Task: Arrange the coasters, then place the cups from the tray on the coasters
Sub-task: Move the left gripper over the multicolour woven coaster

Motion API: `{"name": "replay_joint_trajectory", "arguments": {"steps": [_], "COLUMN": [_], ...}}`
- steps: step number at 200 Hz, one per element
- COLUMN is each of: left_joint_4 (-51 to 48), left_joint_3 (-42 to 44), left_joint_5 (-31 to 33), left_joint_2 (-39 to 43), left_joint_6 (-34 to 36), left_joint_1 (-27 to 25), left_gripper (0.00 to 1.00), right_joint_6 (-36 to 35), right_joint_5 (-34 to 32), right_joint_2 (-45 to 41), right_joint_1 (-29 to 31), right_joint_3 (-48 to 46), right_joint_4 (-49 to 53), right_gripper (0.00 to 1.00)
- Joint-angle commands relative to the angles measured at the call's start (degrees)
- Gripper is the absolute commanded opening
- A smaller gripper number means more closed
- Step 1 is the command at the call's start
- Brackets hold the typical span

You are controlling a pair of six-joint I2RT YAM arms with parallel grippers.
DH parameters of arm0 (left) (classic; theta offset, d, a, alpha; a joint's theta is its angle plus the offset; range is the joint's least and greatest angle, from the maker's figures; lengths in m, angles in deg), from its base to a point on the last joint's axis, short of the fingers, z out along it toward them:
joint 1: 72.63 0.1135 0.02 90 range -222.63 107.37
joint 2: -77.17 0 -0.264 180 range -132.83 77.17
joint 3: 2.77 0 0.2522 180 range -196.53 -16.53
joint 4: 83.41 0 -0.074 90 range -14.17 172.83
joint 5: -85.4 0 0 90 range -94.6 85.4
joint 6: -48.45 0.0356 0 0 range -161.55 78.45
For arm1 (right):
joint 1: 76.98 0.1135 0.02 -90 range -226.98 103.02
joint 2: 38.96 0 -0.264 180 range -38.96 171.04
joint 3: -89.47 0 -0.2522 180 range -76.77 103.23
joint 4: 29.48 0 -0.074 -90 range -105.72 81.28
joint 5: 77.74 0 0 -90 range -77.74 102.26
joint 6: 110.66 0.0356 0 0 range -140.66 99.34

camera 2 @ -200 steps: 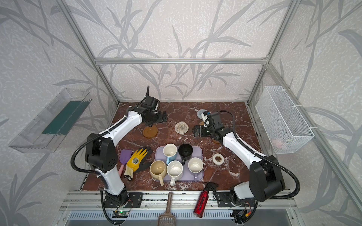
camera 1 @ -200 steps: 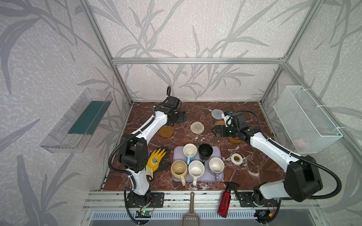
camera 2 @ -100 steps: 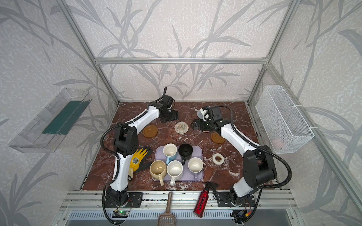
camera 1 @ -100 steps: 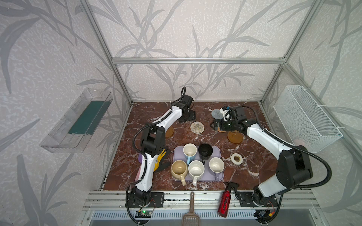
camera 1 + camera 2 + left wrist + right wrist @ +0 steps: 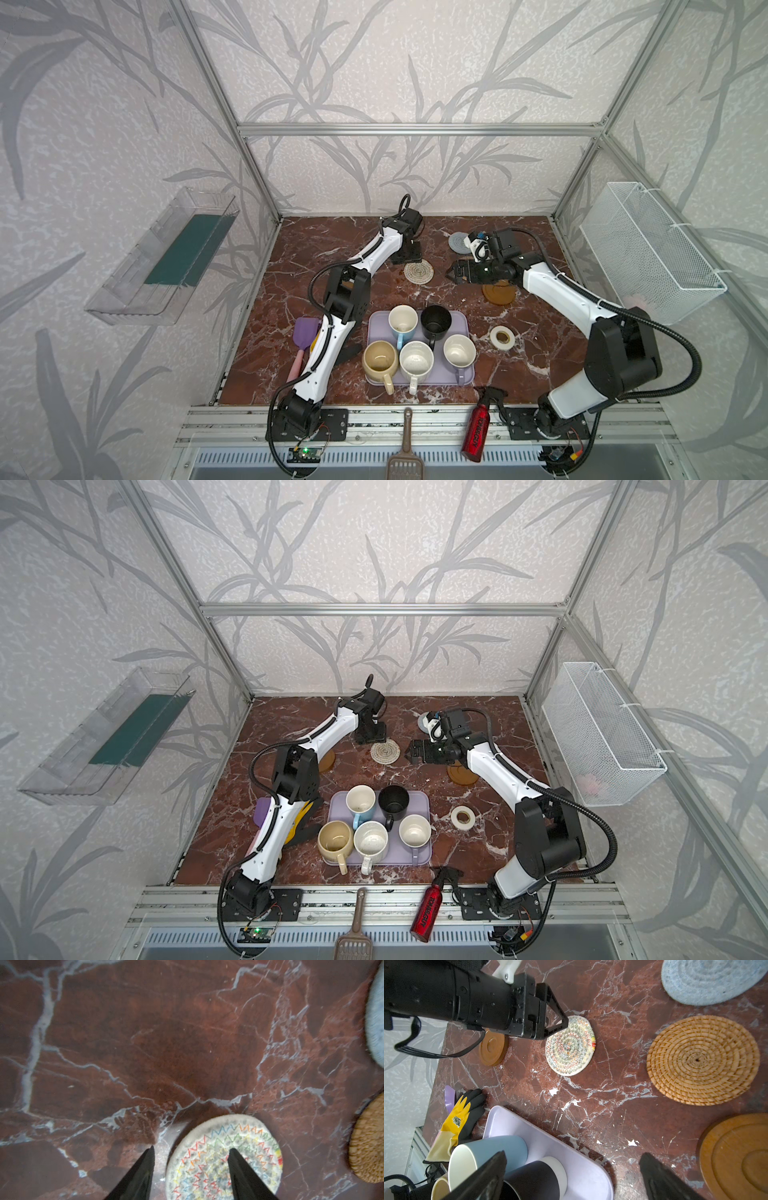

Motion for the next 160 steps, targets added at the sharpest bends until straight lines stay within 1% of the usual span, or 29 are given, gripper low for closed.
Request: {"name": "replay_joint_trajectory", "arguments": {"steps": [1, 27, 52, 56, 74, 90, 106, 112, 125, 147, 160], "left_joint_4": [-3.10, -2.82, -3.24, -3.28, -4.03, -4.23, -4.19, -4.34, -4.25, -4.48, -3.73], "left_joint_3": [0.62, 2.04, 2.85, 2.90, 2.95, 3.49, 4.27, 4.84, 6.06, 8.36, 10.49], "left_joint_5": [1.83, 2.35, 4.39, 4.86, 7.03, 6.80, 7.90, 8.24, 7.27, 9.63, 9.74], "left_joint_2": [-0.11, -0.21, -0.53, -0.64, -0.86, -0.83, -0.36, -0.08, 0.51, 2.25, 3.61], "left_joint_6": [0.93, 1.05, 1.75, 1.90, 2.50, 2.60, 2.91, 2.78, 1.96, 3.03, 3.30], "left_joint_1": [-0.49, -0.88, -1.46, -1.56, -1.85, -1.89, -1.99, -1.89, -1.53, -1.51, -1.28], "left_gripper": [0.58, 0.54, 0.53, 0.50, 0.48, 0.47, 0.46, 0.44, 0.41, 0.39, 0.38], "right_joint_6": [-1.56, -1.44, -0.96, -0.93, -0.50, 0.02, 0.38, 0.38, 0.42, 0.90, 1.30], "right_joint_5": [0.54, 0.17, 0.09, 0.08, -0.16, -0.44, -0.44, -0.38, -0.01, -0.11, -0.07], "right_joint_2": [0.43, 0.47, 0.38, 0.34, -0.10, -0.46, -0.54, -0.67, -0.96, -1.67, -1.82], "right_joint_1": [-0.06, -0.06, -0.06, -0.06, -0.06, -0.06, -0.06, -0.07, -0.06, -0.06, -0.01], "right_joint_3": [1.27, 1.05, 1.01, 0.97, 0.40, -0.20, -0.19, -0.10, -0.33, -1.04, -1.19], "right_joint_4": [1.53, 1.40, 1.20, 1.16, 0.76, 0.04, 0.12, 0.18, 0.08, -0.94, -1.32], "right_gripper": [0.99, 0.99, 0.99, 0.99, 0.99, 0.99, 0.99, 0.99, 0.99, 0.99, 0.99]}}
